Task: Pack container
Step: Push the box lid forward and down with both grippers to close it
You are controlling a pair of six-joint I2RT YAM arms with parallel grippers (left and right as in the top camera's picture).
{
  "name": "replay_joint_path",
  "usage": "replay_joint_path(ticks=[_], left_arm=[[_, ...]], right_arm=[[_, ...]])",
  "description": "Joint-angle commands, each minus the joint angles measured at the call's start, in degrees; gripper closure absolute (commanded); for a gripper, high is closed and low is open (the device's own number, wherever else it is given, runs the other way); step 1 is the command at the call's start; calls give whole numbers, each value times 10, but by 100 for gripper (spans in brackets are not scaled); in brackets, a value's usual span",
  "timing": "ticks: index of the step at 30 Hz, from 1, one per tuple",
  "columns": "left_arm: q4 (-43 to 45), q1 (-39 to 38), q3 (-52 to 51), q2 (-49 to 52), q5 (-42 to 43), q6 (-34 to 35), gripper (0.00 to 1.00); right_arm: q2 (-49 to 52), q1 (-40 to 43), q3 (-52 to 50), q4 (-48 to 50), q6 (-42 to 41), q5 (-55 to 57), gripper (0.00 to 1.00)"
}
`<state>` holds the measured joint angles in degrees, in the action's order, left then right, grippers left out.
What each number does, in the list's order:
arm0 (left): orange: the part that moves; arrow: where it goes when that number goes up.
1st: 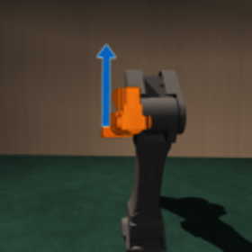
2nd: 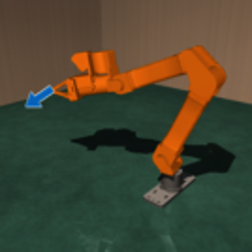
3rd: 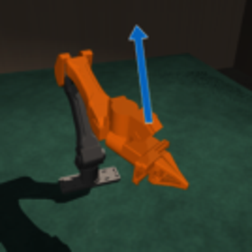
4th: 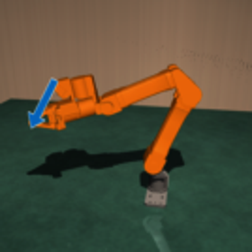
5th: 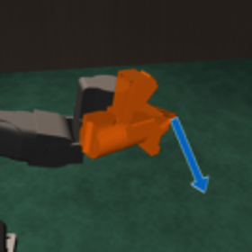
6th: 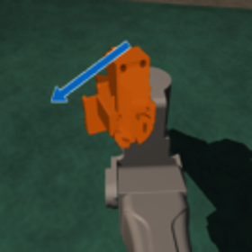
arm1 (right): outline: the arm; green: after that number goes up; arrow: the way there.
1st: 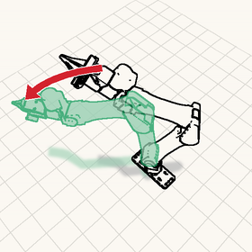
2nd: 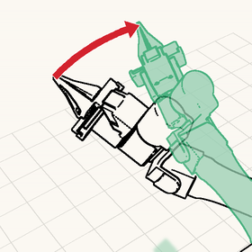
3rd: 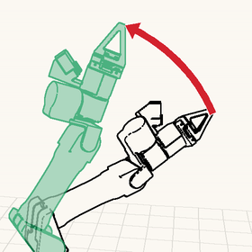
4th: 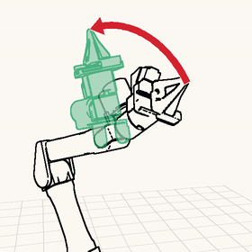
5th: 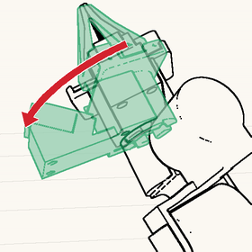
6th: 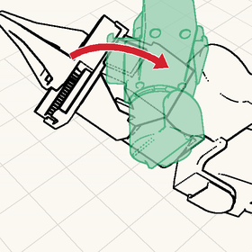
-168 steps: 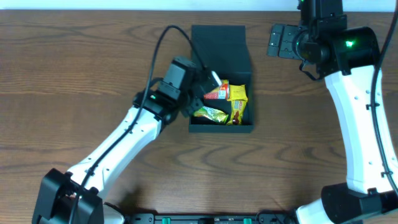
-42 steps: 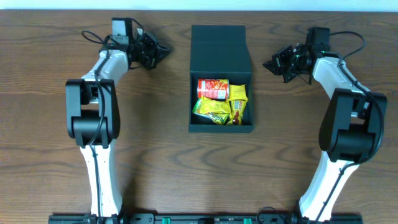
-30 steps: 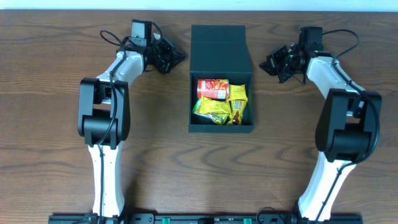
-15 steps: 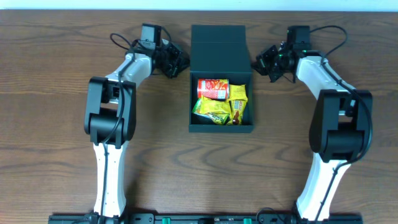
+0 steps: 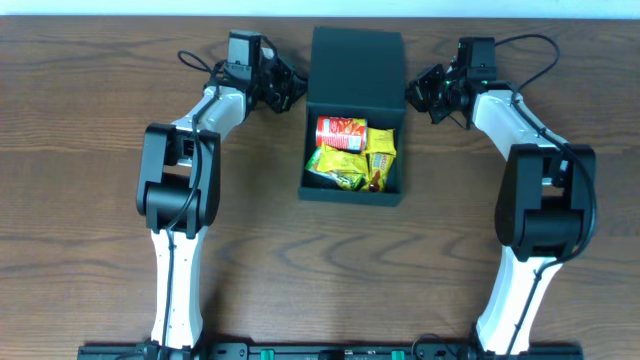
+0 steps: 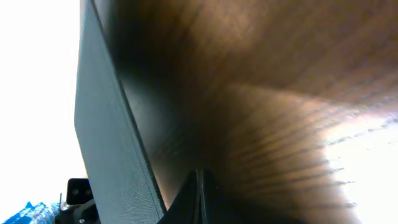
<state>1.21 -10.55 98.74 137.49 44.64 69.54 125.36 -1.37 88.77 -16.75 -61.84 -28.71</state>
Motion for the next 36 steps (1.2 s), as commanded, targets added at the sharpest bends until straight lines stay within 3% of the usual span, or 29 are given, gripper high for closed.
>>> replay_joint_path(ticks=[1,8,18,30,36], left_arm=[[19,-6,8,6,30,28,95],[32,6,8,6,52,42,94],[181,27,8,6,108,116,94],[196,28,8,6,142,121,95],[299,28,8,6,160,181,95]], right_arm=[[0,-13,6,16,-25,-33,98],[0,-9,6,55,-44,-63,98],[0,-7,6,81,-72,-84,98],[0,10,6,155,-132,-151,99],[0,22,6,166,-158,-188,99]])
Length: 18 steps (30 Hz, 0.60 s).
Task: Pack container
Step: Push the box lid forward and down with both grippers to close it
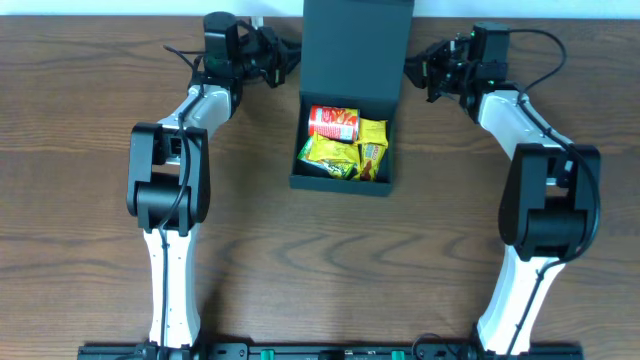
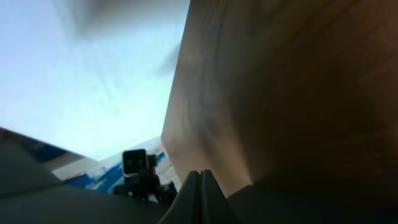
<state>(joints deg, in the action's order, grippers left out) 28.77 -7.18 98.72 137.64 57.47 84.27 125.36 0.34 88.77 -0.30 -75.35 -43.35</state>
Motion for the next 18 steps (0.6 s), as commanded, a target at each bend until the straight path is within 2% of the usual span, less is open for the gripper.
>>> replay_joint_path(ticks=[1,6,13,18], left_arm=[[48,-6,8,5,36,48,94],[110,-6,8,5,48,86,95],[120,-6,8,5,78,88,94],[144,-3,8,5,121,88,94]], right_arm=[[0,6,6,2,-24,-50,99],[0,10,6,41,-56,-87,98],[0,10,6,120,-115,-146,99],[0,11,6,134,-118,-194,98]])
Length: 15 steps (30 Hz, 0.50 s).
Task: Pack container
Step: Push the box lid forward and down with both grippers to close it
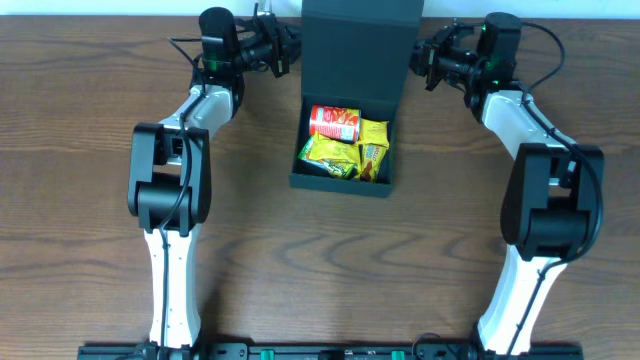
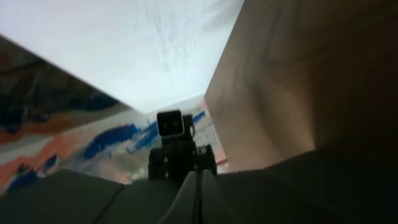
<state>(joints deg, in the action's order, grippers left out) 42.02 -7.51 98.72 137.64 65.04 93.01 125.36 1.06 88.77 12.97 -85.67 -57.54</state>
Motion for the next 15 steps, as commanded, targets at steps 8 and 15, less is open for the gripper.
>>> replay_joint_path(ticks=[8,15], left_arm=[[74,23,8,5,166,19,94],[140,47,8,5,245,55,95]], right_arm=[[0,11,6,1,-5,-129,98],[0,16,6,1,7,-183,98]])
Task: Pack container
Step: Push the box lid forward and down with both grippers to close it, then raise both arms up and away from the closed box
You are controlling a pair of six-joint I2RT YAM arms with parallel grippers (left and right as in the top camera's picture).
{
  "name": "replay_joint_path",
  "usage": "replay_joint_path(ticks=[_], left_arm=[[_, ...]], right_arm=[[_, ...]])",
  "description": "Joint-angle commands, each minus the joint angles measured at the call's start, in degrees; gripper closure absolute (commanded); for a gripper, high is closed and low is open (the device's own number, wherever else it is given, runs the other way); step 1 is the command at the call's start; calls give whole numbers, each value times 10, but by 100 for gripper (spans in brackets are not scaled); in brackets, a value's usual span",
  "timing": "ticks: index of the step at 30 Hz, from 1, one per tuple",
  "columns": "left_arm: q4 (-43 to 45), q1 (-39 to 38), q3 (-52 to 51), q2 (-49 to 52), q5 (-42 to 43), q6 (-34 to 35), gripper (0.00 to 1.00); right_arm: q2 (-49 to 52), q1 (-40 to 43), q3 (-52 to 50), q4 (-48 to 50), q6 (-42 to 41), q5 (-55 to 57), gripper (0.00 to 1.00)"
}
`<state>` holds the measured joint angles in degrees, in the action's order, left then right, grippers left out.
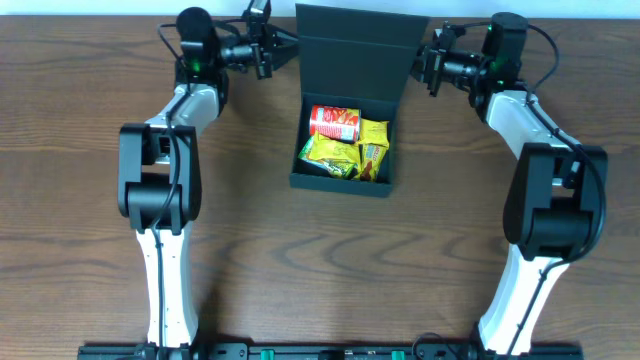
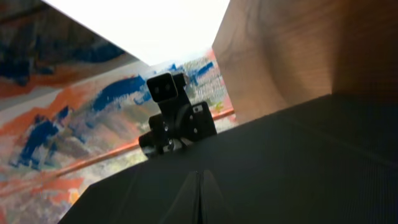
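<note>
The black box (image 1: 343,186) stands open in the overhead view, holding a red snack packet (image 1: 335,122), yellow packets (image 1: 374,140) and a green-yellow packet (image 1: 328,155). Its hinged lid (image 1: 355,55) is raised on edge at the back. My left gripper (image 1: 287,40) touches the lid's left edge, fingers together. My right gripper (image 1: 421,62) is at the lid's right edge. In the right wrist view the right gripper (image 2: 200,177) lies shut flat against the lid (image 2: 286,155), and the left gripper (image 2: 177,124) shows beyond the lid's far edge.
The wooden table (image 1: 90,200) surrounds the box. Both arms reach from the front edge along the sides to the back. A white wall edge (image 1: 100,8) borders the table at the rear.
The lid's free edge has risen further and looks wider in the overhead view. Both grippers have shifted outward with it. More of the lid's face fills the right wrist view.
At first the lid lay flat on the table behind the open box, both grippers beside it. Then it was partly lifted, with the box shifted slightly left. Then it stood about upright; now it stands higher still, the grippers still at its sides.
</note>
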<state>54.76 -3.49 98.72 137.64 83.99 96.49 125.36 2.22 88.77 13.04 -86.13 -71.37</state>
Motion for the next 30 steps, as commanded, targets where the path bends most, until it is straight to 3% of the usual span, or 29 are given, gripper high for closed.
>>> replay_joint_path(ticks=[1,8,18,23,25,28,30], left_arm=[[23,7,8,5,67,29,94],[120,8,8,5,66,97,94],[122,9,8,5,66,98,94],[125,9,12,5,60,112,94],[154,7,30,5,64,136,94],[276,0,77,5,66,227,94],[335,-3,114,-2,65,230,94]], right_arm=[[0,5,6,0,15,-57,99],[0,-2,6,0,24,-106,98],[0,-3,6,0,27,-180,99],[0,0,6,18,19,-158,98],[0,1,8,100,-38,-180,98],[-14,-8,14,327,-176,-180,98],[-31,-12,24,461,-261,-175,98]])
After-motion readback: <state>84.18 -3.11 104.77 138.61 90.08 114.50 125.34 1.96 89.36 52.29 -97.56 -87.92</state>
